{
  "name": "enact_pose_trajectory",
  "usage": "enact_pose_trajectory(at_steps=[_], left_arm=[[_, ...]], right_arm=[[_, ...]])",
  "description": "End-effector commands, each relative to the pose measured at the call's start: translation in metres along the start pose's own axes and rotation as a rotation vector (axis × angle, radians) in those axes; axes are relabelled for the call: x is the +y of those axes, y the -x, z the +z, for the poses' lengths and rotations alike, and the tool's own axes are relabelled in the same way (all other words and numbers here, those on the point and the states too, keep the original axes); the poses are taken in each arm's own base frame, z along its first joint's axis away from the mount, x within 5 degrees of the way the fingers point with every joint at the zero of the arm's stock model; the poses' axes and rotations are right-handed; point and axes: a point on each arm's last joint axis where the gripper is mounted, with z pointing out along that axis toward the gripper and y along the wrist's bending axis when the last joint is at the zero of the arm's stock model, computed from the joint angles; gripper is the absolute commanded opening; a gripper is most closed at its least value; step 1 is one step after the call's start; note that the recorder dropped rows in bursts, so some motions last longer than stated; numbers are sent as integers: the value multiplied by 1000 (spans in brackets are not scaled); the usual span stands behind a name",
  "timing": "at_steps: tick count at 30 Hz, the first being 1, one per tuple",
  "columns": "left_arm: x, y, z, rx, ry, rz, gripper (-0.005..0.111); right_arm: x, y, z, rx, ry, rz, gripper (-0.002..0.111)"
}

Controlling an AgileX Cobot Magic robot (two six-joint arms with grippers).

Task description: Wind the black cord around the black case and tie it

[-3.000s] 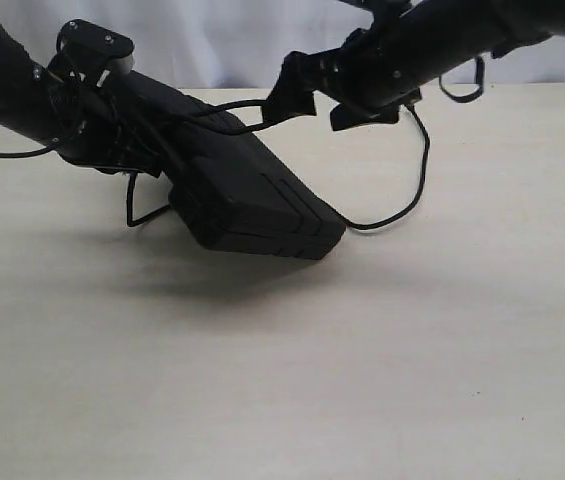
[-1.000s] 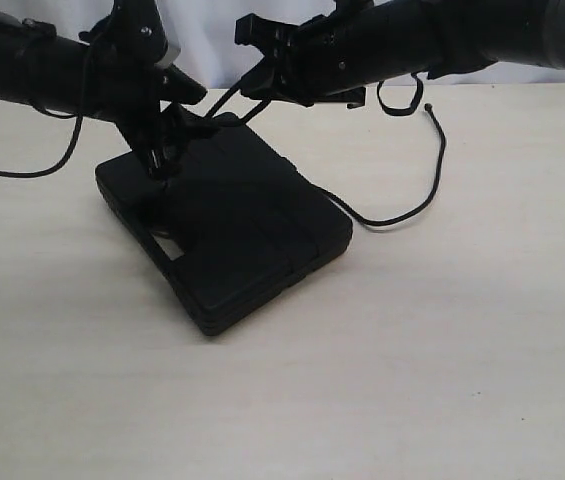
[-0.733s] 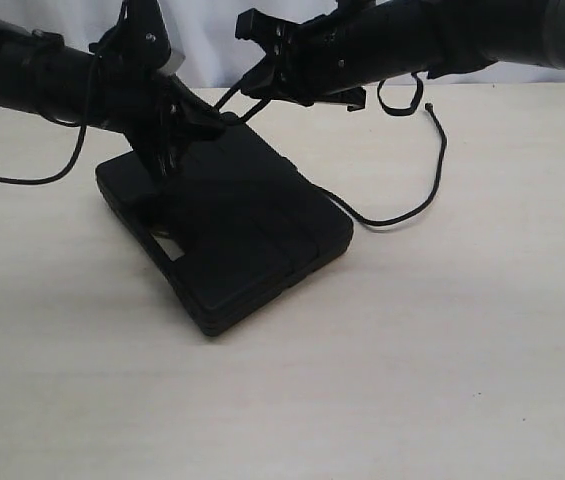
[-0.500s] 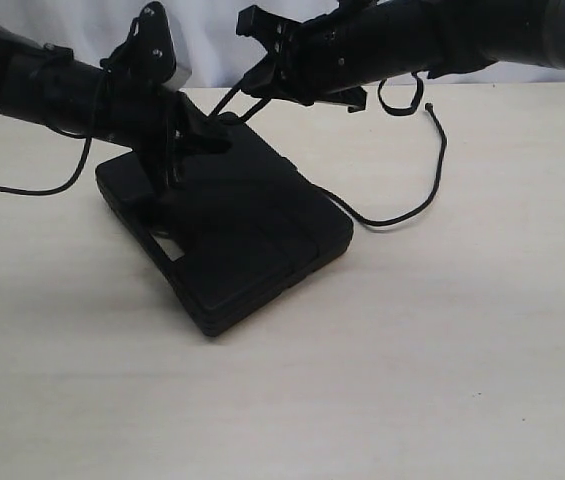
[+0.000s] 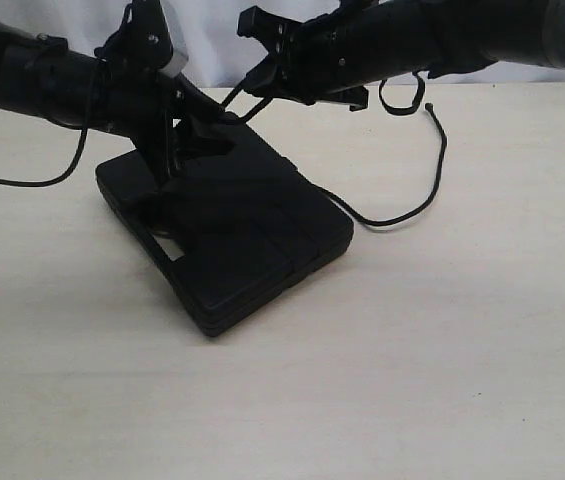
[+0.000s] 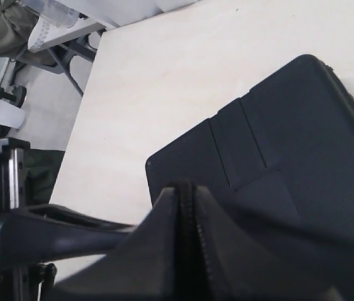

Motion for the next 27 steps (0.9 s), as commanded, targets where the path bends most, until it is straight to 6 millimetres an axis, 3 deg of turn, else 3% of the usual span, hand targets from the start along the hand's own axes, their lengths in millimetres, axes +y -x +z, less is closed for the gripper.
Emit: enact_pose_trajectory(at_steps=[1, 11, 13, 16, 22, 27], left_arm=[[2, 0, 12, 55, 77, 41, 47], [-7, 21, 54, 76, 81, 138, 43], [-9, 19, 55, 91, 72, 168, 31], [-14, 20, 52, 107, 8, 226, 2], [-23, 25, 41, 143, -92, 231, 0], [-31, 26, 40, 126, -178, 229, 0]], right_arm=[[2, 3, -3, -21, -5, -14, 5], [2, 1, -3, -1, -3, -24, 5], [0, 2, -3, -9, -27, -53, 5], [-7, 6, -6, -29, -53, -53, 5], [-31, 22, -19, -81, -118, -31, 5], [-36, 24, -22, -84, -131, -47, 5]])
